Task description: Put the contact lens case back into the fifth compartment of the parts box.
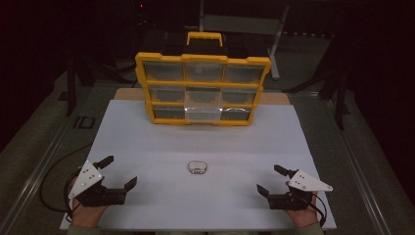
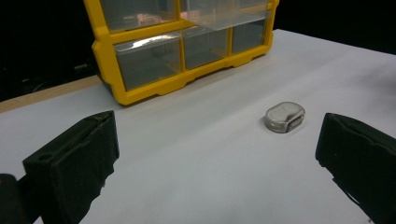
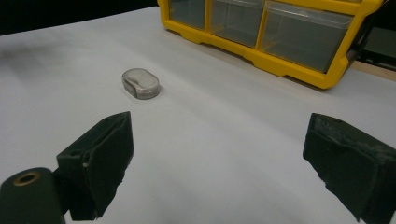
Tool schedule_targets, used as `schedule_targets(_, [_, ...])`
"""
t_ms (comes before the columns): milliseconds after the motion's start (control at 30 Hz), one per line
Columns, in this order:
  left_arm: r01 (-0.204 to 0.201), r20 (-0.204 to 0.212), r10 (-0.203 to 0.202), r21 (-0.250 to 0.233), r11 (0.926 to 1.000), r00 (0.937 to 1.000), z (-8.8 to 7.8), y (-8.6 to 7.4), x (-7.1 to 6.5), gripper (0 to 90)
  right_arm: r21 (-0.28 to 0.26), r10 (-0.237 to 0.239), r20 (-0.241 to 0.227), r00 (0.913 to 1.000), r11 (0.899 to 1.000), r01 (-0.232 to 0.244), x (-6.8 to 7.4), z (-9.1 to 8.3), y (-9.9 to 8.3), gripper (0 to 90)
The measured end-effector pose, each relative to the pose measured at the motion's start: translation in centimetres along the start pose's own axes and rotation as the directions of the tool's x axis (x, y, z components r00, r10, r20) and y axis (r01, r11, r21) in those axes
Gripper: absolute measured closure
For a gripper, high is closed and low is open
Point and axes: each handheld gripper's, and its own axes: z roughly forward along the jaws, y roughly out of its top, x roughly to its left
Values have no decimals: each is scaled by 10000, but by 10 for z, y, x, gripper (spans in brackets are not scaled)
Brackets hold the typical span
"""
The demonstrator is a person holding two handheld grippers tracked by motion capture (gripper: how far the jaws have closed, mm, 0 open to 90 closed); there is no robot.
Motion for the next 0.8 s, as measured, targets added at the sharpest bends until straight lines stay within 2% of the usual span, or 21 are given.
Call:
schedule_targets(233, [134,98,-136,121,9998,9999,2,-1,1,0,22,23,-52,10000,10000,-23,0,3,-2,88])
schedule_targets(367, [130,87,-134,438,9990,9999,4,-1,1,0,-4,8,-126,9999,10000,-8,0,4,-3,88])
schedule_targets(633, [-384,89,377,963,9946,9993,9,5,-4,0,15,-16,-319,9995,10000,16,0,4,-2,88])
schedule_targets(800, [-554,305,523,1130,9920,9982,16,12,-6,0,-8,-43,-259,9997,10000,43,1,5,-1,88])
